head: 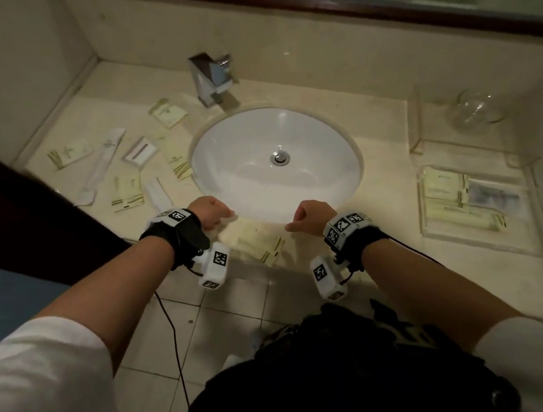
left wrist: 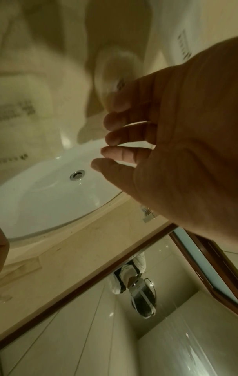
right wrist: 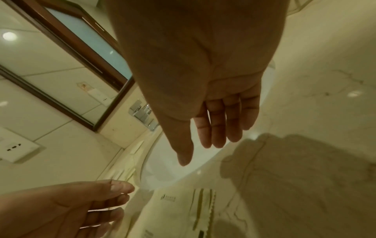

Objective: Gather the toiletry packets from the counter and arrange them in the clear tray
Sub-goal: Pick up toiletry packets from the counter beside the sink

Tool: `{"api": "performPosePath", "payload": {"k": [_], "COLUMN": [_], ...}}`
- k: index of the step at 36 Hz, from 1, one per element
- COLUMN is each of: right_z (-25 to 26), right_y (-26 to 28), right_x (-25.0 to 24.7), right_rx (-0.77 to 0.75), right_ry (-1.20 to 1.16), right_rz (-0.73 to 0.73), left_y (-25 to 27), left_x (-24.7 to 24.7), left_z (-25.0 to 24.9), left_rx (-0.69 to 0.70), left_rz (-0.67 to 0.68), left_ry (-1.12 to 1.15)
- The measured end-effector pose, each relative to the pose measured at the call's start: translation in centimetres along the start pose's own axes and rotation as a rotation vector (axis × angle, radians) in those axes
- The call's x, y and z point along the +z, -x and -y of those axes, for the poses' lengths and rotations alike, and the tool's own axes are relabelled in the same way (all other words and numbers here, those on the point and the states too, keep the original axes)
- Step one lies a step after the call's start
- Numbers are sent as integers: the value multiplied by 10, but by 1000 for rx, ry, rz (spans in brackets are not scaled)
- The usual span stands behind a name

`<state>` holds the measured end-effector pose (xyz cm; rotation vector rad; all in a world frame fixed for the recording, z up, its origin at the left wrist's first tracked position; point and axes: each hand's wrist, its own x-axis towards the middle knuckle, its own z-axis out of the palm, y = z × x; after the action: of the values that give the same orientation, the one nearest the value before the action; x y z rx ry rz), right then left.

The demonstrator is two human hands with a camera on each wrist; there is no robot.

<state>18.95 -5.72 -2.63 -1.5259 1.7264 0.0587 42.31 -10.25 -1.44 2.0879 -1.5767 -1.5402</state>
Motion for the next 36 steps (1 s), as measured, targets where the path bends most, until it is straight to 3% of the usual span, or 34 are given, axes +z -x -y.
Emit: {"api": "performPosePath", "payload": {"k": [4, 9, 17, 36], "right_z": [7, 13, 24, 27], "right_y": [-2, -1, 3, -8], "right_x": [11, 22, 30, 46], "right_rx": [34, 44, 32, 18], "right_ry": [21, 54, 116, 220], "right_rz": [11, 22, -2, -53], "left_y": [-5, -4, -6, -13], "left_x": [-6, -2, 10, 30], "left_z": [13, 16, 16, 16], "left_rx": [42, 144, 244, 386], "left_rz": [66, -10, 12, 10], "left_ry": [-144, -266, -450, -638]}}
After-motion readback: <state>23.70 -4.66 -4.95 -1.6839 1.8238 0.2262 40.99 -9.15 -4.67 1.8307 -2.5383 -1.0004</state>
